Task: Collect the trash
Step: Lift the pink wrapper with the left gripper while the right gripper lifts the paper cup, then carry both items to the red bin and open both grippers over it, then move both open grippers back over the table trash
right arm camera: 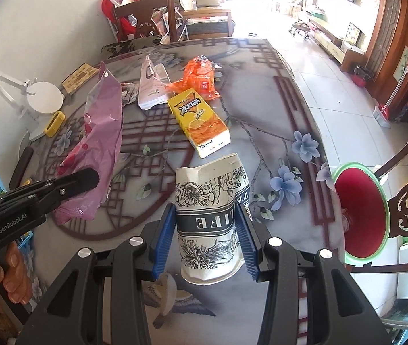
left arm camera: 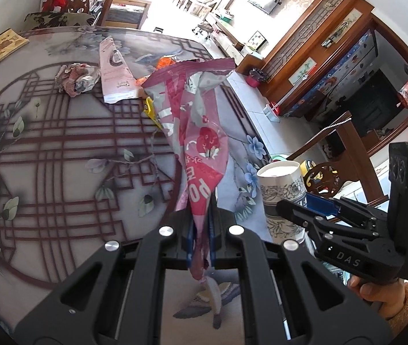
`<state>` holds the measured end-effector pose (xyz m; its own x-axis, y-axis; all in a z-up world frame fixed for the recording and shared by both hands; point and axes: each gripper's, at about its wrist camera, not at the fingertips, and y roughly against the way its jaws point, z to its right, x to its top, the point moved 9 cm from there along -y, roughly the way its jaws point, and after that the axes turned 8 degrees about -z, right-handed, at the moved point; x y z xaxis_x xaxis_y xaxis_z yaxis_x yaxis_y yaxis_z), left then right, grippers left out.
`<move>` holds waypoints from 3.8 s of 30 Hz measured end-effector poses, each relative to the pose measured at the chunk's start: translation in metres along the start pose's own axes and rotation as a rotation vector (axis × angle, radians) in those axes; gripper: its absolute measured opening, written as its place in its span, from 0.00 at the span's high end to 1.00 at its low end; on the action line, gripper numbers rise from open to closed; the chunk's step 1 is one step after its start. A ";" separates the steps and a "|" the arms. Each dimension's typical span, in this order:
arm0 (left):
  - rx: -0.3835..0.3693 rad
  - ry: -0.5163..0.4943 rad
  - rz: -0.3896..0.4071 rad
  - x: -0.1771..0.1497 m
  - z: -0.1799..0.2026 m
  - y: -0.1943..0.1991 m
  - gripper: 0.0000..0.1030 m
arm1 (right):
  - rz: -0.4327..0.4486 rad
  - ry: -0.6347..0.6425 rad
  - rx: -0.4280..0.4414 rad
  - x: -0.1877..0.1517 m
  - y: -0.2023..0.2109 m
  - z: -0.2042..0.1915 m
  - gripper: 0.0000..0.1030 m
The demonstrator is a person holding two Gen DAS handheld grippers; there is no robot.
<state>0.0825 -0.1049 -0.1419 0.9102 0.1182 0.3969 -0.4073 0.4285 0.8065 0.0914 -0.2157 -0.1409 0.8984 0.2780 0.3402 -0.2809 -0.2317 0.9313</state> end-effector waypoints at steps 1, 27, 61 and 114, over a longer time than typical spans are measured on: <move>0.003 0.002 0.000 0.000 0.003 -0.001 0.93 | 0.001 0.002 0.003 0.000 0.001 0.004 0.60; 0.092 -0.014 -0.008 0.013 0.106 -0.058 0.93 | 0.021 -0.013 0.093 0.000 0.014 0.125 0.60; 0.014 -0.306 -0.216 0.027 0.251 -0.172 0.93 | 0.028 -0.410 -0.064 -0.039 0.011 0.362 0.23; 0.233 0.331 0.013 0.014 -0.130 -0.003 0.29 | -0.111 0.125 0.029 0.074 -0.090 -0.001 0.23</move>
<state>0.1057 0.0124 -0.1957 0.8642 0.4206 0.2763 -0.3907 0.2146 0.8952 0.1825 -0.1730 -0.1994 0.8738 0.4167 0.2508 -0.1709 -0.2198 0.9605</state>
